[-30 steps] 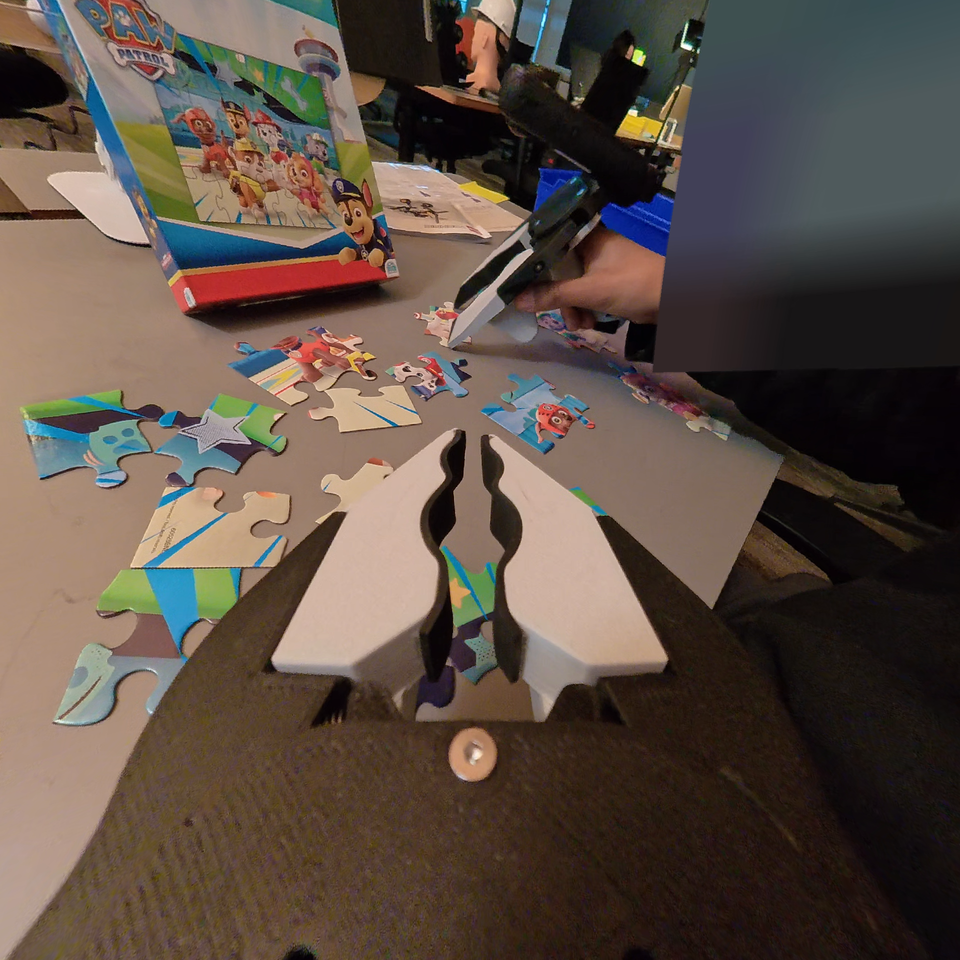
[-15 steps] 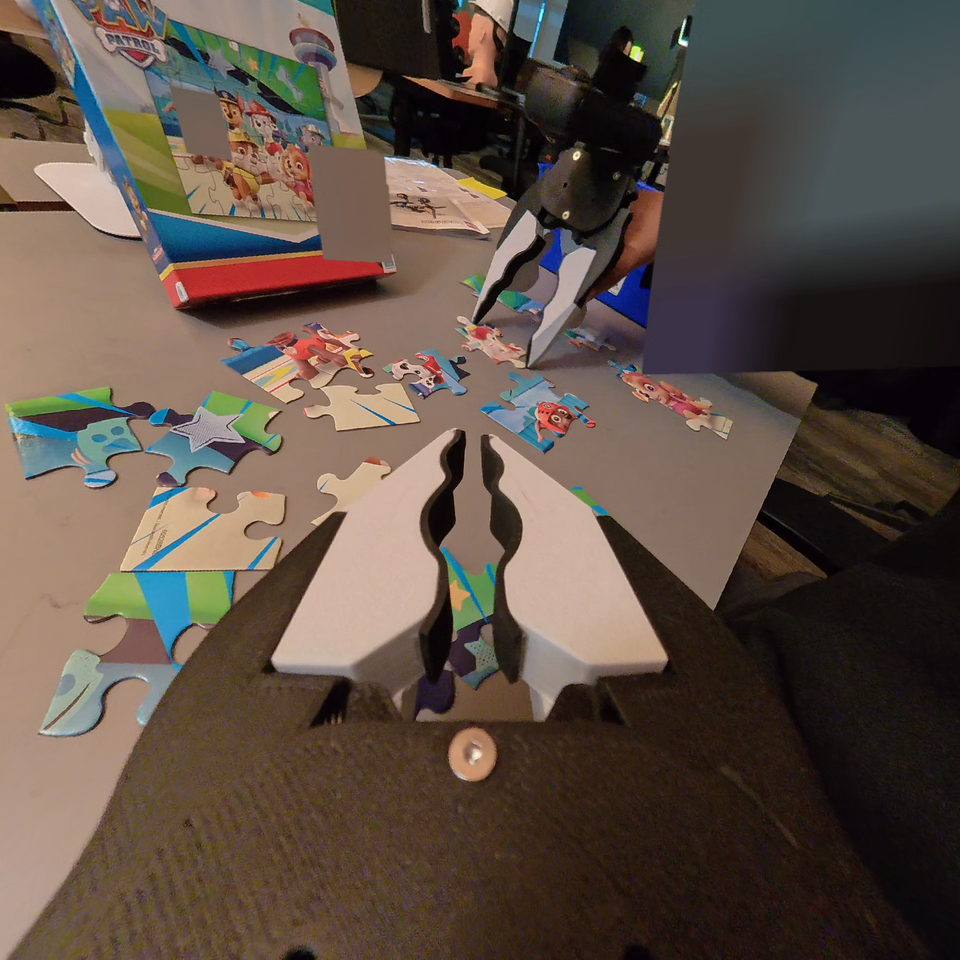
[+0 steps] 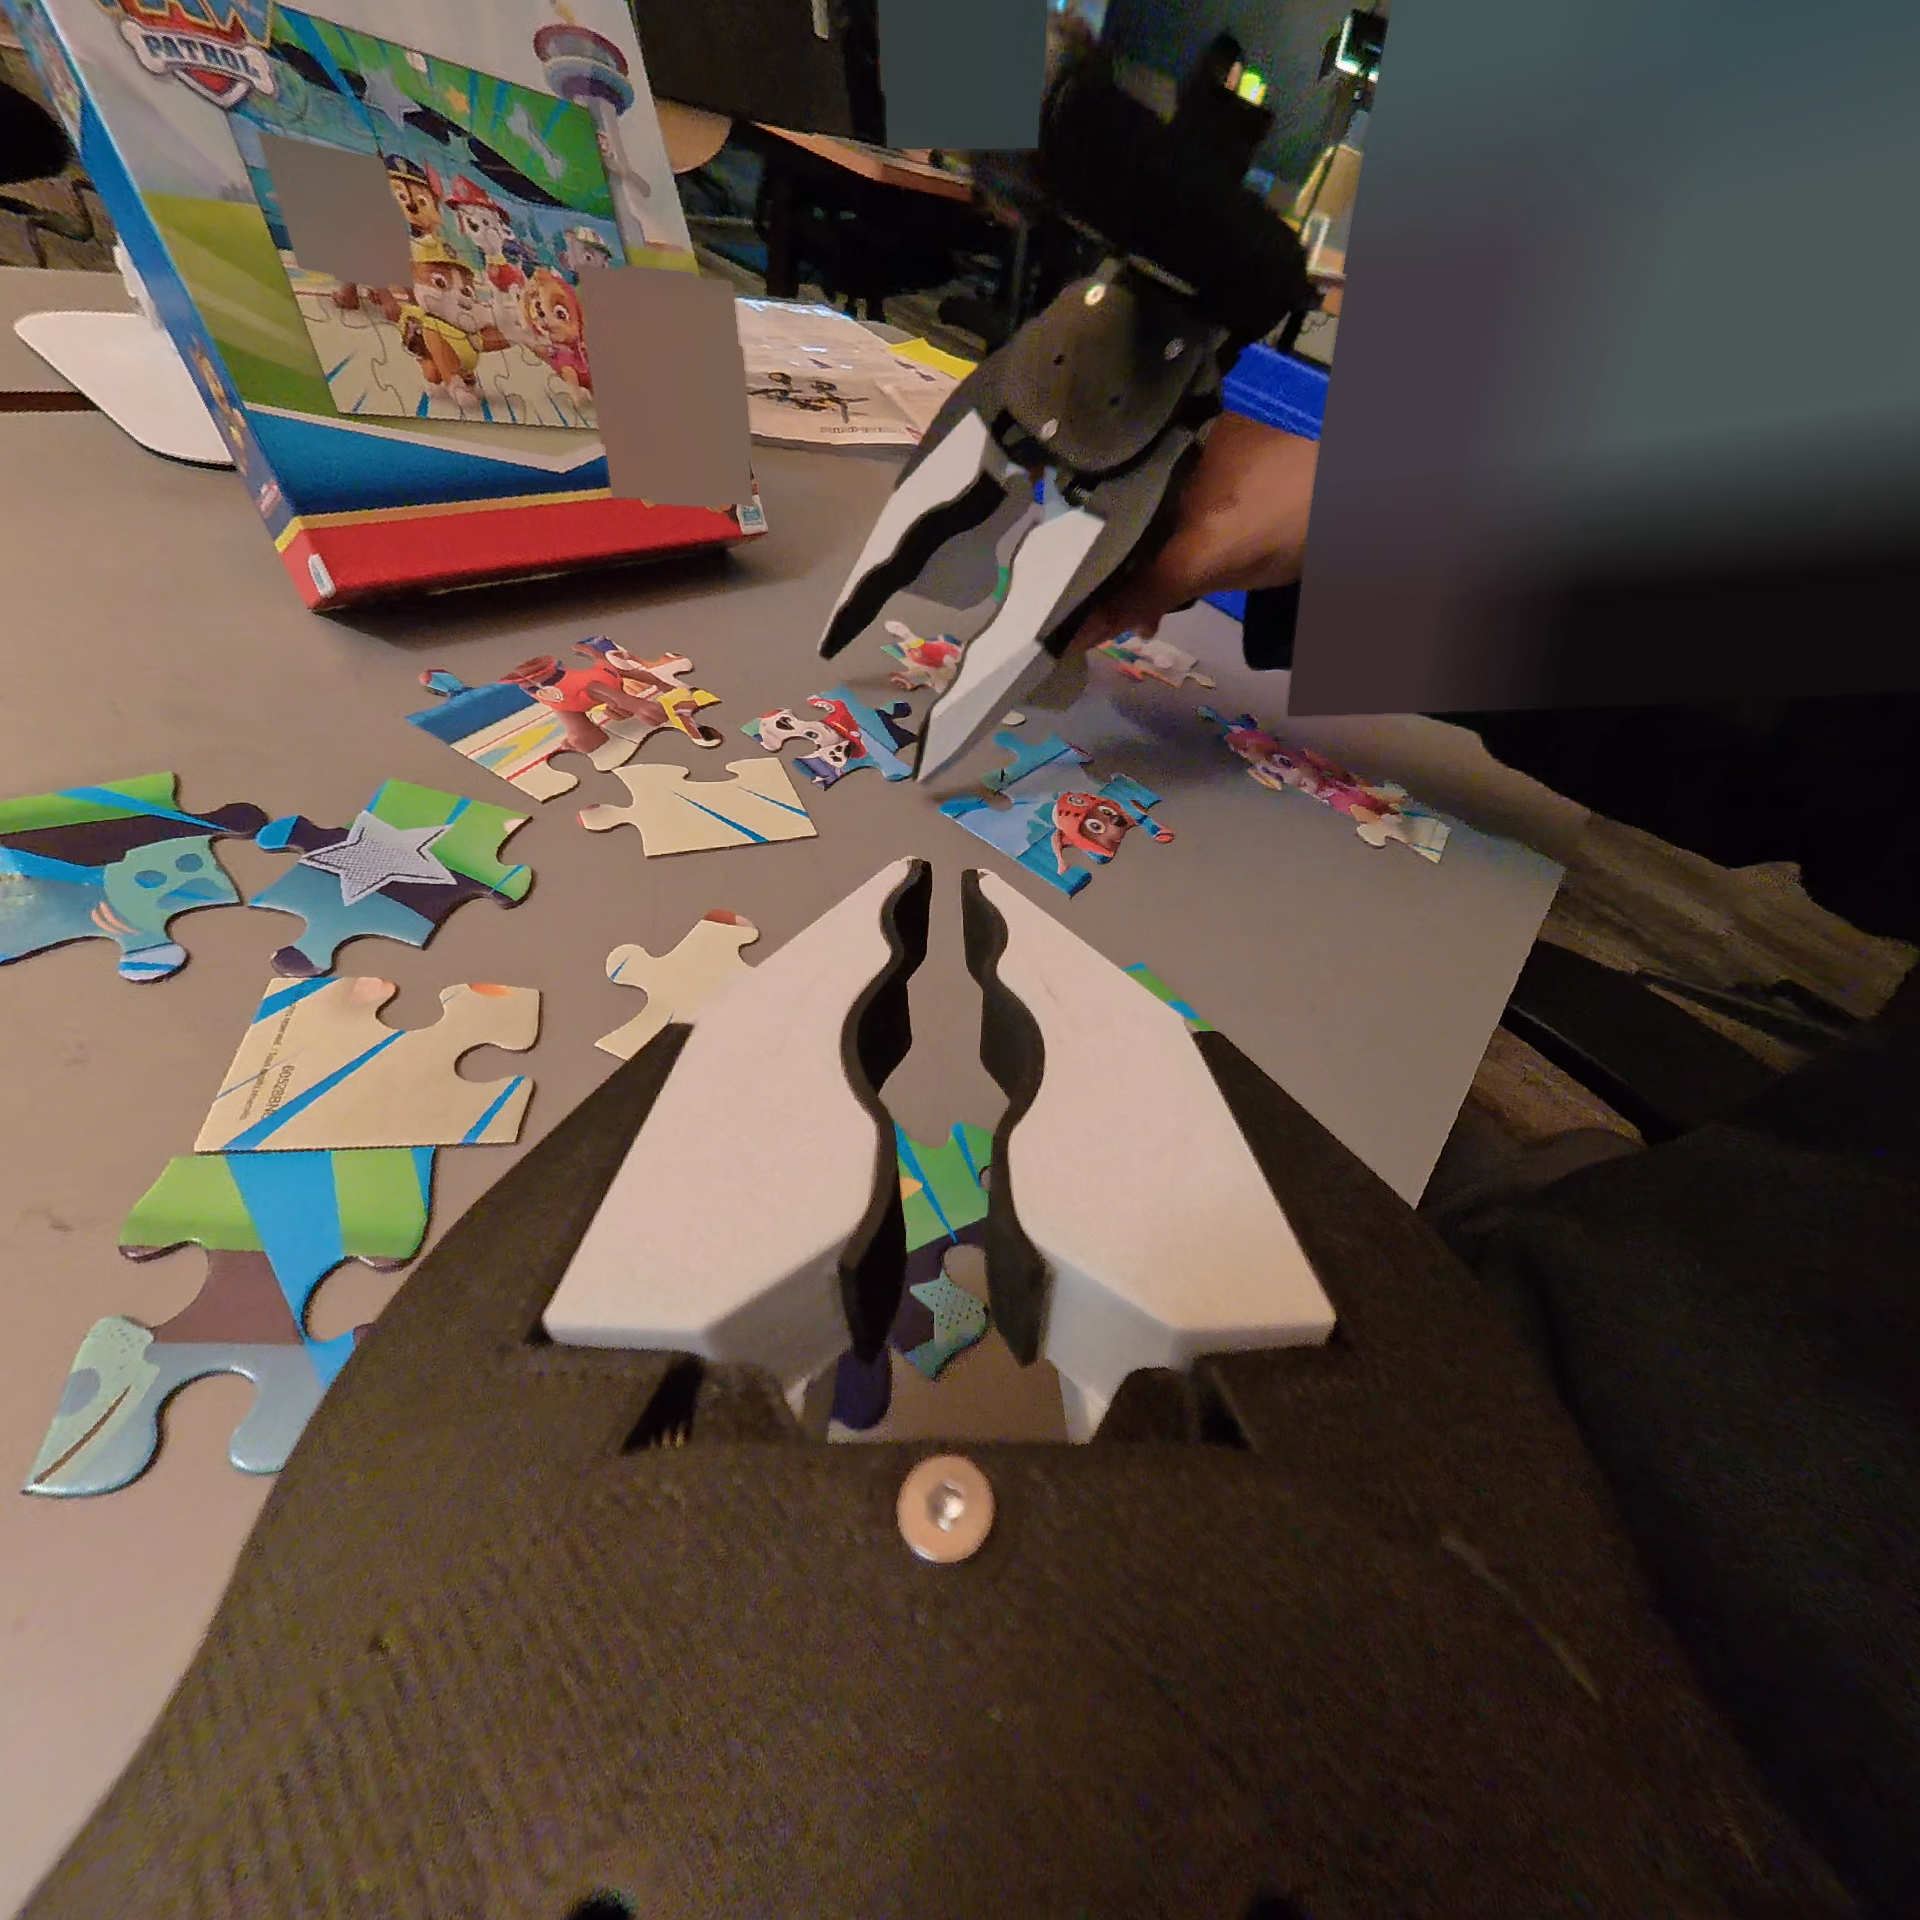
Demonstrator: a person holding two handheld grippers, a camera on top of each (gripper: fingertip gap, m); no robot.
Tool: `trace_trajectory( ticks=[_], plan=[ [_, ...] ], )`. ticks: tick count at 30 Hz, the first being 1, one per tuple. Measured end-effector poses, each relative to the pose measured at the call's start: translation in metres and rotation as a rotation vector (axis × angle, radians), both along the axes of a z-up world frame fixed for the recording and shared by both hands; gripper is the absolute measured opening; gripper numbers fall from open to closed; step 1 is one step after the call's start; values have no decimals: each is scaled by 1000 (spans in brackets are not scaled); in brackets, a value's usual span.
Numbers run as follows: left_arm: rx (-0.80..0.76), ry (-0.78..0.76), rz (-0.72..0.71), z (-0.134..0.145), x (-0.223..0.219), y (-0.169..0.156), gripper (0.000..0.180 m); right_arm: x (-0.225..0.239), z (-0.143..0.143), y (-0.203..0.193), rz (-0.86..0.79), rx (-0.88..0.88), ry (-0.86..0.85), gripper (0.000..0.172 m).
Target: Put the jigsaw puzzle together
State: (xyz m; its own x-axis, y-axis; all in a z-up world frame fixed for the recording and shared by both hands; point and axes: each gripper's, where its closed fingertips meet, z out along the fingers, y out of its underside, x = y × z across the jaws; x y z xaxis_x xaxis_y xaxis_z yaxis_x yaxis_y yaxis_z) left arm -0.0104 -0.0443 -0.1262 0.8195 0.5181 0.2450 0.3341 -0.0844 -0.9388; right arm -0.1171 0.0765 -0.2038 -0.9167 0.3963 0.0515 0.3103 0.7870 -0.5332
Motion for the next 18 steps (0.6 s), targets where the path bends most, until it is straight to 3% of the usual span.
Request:
trace_trajectory(
  ticks=[4, 9, 18],
  plan=[
    [6, 3, 12, 2, 0, -5, 4, -12, -8, -3, -7, -7, -58, 76],
    [13, -1, 24, 1, -2, -9, 5, -11, -7, -1, 4, 5, -60, 47],
    [14, -15, 9, -3, -1, -5, 5, -5, -6, -2, 11, -19, -47, 46]
  ],
)
